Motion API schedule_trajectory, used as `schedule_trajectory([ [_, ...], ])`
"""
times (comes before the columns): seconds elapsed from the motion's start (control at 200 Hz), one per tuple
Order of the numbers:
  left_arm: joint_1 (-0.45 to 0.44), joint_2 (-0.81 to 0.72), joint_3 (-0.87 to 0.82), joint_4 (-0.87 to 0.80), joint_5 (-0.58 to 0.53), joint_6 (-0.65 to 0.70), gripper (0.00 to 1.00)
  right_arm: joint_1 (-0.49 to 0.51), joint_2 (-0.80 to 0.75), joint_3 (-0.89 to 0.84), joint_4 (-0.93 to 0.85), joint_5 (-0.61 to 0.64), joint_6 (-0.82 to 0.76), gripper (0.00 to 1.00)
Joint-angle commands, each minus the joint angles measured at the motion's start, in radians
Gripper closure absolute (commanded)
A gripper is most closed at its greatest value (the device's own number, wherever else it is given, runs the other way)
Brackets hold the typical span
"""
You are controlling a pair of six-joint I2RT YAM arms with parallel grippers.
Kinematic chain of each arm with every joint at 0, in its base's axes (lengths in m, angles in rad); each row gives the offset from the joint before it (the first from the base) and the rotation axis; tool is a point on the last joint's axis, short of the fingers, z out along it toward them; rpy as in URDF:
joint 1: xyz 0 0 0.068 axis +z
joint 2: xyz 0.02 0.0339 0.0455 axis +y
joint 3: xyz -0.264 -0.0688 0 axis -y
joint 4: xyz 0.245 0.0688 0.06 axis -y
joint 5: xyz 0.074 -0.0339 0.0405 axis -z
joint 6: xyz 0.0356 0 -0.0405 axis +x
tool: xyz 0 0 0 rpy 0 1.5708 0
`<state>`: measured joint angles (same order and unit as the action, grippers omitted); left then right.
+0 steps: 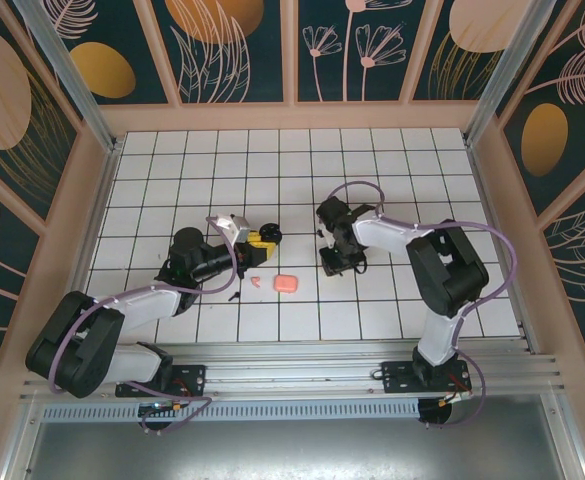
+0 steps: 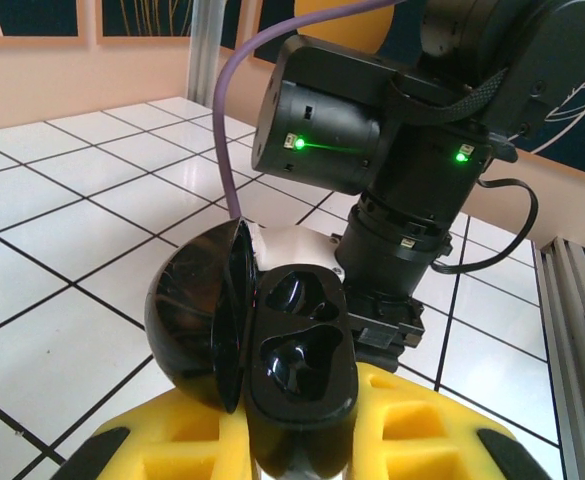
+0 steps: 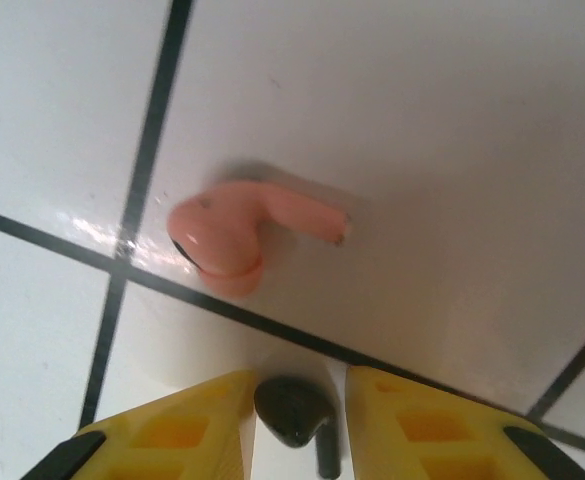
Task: Insert the wireless bluetooth earbuds into the charging case
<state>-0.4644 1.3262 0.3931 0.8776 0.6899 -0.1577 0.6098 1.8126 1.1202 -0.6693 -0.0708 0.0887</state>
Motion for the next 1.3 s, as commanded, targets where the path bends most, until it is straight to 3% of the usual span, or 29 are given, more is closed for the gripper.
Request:
schedule_trajectory([
  [0.0,0.003,-0.018,0.019,0.002,0.0,0.017,0.89,0.008,-0.058,-0.034,-0.013,0.031,0.039,0.71],
  [0.736,-0.04,0.223,0.103,0.181,-0.004,-0.004,0.92,0.021,-0.459,-0.279,0.39,0.016,0.457,0.73],
  [1.296,-0.083,0.338,0.185,0.258,0.026,0.041,0.94,0.047,-0.643,-0.296,0.572,0.016,0.551,0.73],
])
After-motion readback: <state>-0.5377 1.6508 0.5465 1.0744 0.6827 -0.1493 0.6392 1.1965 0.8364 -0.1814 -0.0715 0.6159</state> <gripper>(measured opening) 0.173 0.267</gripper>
